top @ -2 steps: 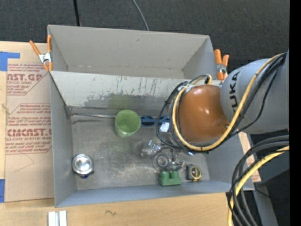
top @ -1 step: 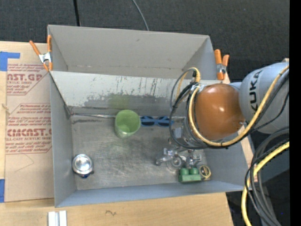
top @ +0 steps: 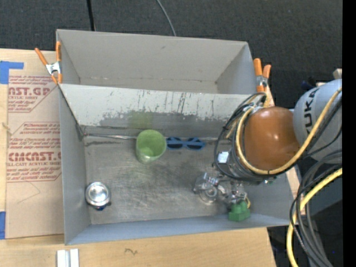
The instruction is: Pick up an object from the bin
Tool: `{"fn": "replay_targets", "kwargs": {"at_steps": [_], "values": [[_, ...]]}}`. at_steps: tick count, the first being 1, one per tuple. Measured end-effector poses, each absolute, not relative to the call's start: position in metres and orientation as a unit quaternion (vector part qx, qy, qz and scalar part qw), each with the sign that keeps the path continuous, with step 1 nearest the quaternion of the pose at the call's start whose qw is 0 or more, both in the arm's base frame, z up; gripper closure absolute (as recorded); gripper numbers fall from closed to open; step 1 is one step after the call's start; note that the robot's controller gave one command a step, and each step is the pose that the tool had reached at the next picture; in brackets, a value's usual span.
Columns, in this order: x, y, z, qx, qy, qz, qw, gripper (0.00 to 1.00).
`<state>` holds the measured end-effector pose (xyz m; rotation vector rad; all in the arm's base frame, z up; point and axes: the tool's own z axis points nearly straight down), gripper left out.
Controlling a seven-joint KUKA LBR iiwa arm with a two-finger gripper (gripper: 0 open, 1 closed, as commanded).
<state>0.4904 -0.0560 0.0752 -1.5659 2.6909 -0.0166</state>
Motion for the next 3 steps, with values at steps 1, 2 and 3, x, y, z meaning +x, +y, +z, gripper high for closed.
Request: {"fn": "replay_targets", "kwargs": {"at_steps": [1, 2, 3], "values": [[0.484, -0.061, 0.073, -0.501, 0.865, -0.003, 0.000, 1.00], [0.497, -0.106, 0.209, -0.477, 0.879, -0.003, 0.004, 1.00], [0.495, -0.104, 0.205, -0.478, 0.878, 0.001, 0.001, 0.00]]}}
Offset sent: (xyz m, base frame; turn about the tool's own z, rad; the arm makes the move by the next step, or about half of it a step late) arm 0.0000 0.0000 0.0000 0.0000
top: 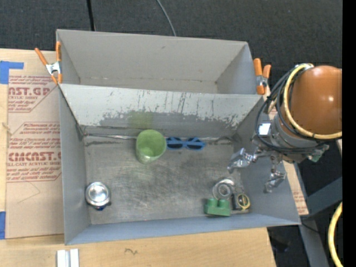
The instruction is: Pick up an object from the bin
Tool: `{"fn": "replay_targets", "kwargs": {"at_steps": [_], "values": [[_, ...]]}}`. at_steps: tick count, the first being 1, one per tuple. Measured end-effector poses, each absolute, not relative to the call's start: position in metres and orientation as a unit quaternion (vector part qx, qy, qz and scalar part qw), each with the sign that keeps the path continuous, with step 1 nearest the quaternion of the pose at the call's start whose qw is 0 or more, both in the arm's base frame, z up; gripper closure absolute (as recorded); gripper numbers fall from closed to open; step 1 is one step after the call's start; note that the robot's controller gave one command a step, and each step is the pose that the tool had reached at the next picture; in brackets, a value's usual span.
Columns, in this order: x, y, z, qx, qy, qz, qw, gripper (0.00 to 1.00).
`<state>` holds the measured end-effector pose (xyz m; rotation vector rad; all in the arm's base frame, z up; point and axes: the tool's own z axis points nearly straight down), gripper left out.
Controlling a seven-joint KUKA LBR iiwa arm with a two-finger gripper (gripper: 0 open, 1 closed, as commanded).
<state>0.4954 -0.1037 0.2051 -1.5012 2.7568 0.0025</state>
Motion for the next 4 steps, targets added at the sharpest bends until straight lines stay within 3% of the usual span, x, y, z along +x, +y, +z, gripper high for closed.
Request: {"fn": "replay_targets", "kwargs": {"at_steps": [1, 2, 3, 4], "values": [[0.496, -0.090, 0.082, -0.638, 0.770, 0.000, -0.002, 0.00], [0.498, -0.092, 0.085, -0.637, 0.771, -0.004, 0.001, 1.00], [0.497, -0.085, 0.082, -0.639, 0.769, 0.000, 0.005, 0.00], [0.485, -0.030, 0.083, -0.698, 0.716, -0.001, 0.004, 0.00]]}}
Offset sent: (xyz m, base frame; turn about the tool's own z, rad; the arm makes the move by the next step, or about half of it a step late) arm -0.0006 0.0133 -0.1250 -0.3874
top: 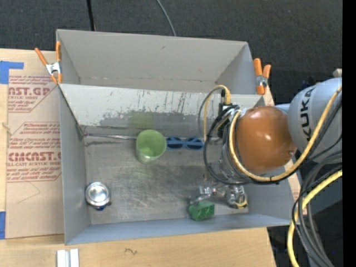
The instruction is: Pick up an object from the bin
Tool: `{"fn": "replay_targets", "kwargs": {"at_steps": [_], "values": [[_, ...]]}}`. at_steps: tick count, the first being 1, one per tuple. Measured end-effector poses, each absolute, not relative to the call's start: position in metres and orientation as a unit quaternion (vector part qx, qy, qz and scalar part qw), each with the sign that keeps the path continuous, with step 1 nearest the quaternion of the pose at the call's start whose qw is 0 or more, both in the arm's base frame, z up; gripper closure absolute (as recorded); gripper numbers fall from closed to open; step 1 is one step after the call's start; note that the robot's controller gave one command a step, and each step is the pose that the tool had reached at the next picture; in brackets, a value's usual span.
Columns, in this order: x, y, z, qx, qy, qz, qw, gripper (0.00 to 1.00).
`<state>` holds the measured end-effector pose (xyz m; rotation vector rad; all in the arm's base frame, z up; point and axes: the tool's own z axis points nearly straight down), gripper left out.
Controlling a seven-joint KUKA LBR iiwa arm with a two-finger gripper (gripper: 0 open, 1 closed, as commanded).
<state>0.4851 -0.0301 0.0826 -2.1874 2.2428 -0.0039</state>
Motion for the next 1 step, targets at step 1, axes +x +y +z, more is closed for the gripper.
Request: {"fn": "replay_targets", "kwargs": {"at_steps": [1], "values": [[0.4807, 0.0077, 0.1201, -0.799, 0.601, 0.001, 0.002, 0.00]]}}
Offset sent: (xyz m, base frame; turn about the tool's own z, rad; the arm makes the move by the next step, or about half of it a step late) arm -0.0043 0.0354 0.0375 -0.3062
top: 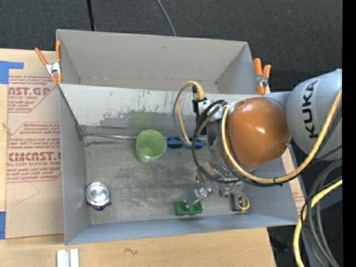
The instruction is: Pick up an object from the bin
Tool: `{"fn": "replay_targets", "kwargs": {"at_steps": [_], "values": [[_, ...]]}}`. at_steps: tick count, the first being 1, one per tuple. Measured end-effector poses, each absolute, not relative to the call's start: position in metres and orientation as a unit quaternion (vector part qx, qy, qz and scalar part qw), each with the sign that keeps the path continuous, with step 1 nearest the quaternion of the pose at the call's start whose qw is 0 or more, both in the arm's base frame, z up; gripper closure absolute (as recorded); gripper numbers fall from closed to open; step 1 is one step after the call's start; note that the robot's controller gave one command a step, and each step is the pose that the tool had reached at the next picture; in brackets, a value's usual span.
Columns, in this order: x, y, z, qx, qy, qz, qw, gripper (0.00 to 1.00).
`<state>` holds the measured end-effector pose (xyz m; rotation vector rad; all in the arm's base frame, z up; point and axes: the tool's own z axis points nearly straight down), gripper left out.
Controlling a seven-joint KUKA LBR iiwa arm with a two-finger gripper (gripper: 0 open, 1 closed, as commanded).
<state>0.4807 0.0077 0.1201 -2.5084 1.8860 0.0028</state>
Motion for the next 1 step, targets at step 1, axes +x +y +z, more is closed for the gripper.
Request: {"fn": "replay_targets", "kwargs": {"at_steps": [1], "values": [[0.4840, 0.0241, 0.0754, -0.840, 0.543, 0.002, 0.001, 0.00]]}}
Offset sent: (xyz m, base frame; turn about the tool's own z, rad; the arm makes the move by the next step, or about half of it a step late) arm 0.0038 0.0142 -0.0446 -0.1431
